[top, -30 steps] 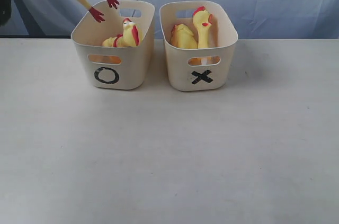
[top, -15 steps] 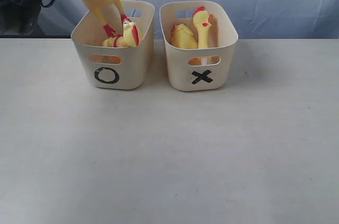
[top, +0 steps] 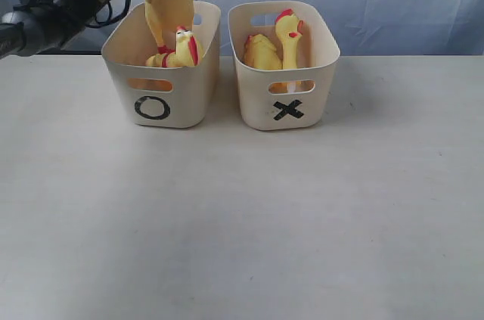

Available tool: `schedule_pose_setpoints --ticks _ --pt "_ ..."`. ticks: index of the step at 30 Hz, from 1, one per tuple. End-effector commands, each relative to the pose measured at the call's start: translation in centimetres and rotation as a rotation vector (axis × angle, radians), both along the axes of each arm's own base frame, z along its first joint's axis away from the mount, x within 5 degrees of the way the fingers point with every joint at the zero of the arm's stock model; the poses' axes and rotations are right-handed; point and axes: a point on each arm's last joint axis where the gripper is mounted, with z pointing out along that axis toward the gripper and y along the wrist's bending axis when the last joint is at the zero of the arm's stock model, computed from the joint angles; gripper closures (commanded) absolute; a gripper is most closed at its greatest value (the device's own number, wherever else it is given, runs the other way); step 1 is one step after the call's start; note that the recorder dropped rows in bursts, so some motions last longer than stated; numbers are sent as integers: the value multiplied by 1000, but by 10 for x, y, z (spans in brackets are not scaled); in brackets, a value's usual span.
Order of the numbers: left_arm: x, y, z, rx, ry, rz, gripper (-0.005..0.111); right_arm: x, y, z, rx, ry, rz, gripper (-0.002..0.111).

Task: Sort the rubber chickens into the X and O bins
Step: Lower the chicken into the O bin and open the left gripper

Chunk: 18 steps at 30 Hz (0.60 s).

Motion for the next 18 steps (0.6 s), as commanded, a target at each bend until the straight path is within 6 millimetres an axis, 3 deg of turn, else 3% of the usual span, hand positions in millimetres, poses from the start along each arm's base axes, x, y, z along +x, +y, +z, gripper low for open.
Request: schedule_pose_setpoints --ticks 1,8,18 --pt "-2 -21 -2 140 -63 13 107 -1 0 1 -3 -17 6 108" --pt "0 -43 -14 294 -45 70 104 -1 0 1 -2 -19 9 108" --pt "-1 -48 -16 336 -56 60 53 -1 0 1 -2 -19 9 108"
